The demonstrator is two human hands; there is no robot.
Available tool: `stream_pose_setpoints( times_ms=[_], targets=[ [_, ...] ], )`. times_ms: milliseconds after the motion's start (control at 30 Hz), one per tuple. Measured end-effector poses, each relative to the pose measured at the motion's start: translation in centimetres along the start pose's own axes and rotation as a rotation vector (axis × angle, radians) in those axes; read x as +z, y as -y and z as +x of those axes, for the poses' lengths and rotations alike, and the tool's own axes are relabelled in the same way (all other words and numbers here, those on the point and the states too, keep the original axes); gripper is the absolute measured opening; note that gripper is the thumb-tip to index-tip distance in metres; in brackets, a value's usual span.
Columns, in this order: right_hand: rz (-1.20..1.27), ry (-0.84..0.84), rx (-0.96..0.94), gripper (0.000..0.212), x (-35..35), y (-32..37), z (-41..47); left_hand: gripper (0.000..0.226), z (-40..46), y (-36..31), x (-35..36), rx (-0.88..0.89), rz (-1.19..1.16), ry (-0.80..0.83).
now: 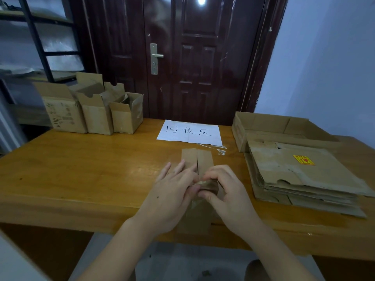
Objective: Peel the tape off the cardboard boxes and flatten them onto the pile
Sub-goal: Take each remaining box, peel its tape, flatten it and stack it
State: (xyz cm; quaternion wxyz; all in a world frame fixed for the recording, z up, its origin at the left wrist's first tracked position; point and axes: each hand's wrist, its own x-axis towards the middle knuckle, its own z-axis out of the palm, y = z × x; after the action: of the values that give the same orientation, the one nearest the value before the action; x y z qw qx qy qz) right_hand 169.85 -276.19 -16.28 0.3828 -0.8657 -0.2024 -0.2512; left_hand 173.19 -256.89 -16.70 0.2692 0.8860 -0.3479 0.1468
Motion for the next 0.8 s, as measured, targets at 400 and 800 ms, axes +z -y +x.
stream_pose_setpoints(
  times_ms=[400,800],
  targets=[
    [0.08,0.035,0.043,0.02,-0.5,0.5,-0.5,0.016,-0.2,0.0,-0.6,0.03,-0.19,0.052],
    [-0.03,0.025,-0.044,0.017,0.2,-0.5,-1.3,0.016,-0.6,-0.1,-0.6,-0.023,-0.234,0.08]
  ],
)
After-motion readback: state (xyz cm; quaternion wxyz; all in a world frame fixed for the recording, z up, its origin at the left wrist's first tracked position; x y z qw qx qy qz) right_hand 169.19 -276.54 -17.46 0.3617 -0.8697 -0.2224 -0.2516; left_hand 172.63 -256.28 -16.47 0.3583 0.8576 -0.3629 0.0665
